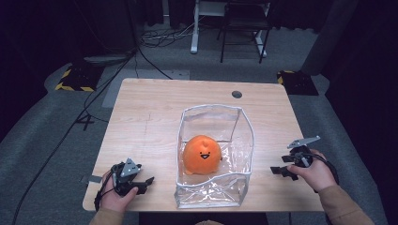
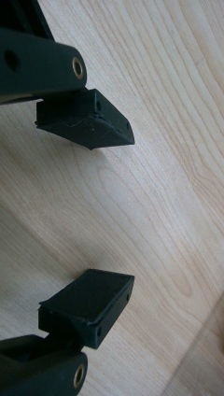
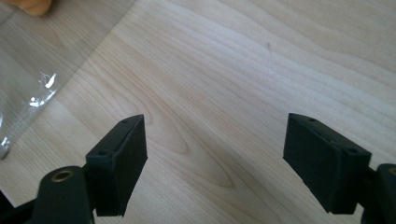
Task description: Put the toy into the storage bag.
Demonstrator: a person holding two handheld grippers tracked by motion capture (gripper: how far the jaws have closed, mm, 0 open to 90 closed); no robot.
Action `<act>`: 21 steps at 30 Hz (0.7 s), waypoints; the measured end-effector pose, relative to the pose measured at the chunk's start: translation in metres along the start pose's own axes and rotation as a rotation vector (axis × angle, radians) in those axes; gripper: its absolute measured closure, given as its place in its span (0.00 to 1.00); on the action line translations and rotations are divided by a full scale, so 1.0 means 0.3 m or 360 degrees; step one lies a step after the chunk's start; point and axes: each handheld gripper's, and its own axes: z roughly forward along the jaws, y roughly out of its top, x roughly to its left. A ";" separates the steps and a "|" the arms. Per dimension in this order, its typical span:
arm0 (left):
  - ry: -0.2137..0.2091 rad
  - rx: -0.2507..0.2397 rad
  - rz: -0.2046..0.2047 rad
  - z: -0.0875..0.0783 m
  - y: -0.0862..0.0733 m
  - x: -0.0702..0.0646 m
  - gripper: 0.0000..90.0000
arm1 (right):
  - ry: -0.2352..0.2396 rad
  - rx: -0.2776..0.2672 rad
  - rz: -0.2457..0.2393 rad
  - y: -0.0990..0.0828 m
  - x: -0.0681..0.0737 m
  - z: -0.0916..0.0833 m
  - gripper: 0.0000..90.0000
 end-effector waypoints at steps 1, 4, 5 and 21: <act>0.0000 0.0001 0.0000 0.000 0.000 0.000 0.32 | -0.0007 0.0000 0.0005 -0.010 0.002 0.006 0.24; 0.0000 0.0000 0.0001 0.000 0.000 0.000 0.32 | -0.0019 0.0008 -0.0005 -0.034 0.006 0.021 0.24; 0.0001 0.0000 0.0001 0.000 0.000 0.000 0.32 | -0.0030 0.0009 -0.0008 -0.041 0.009 0.025 0.24; 0.0000 0.0001 0.0000 0.000 0.000 0.000 0.32 | -0.0137 -0.0156 -0.0073 -0.124 0.047 0.115 0.21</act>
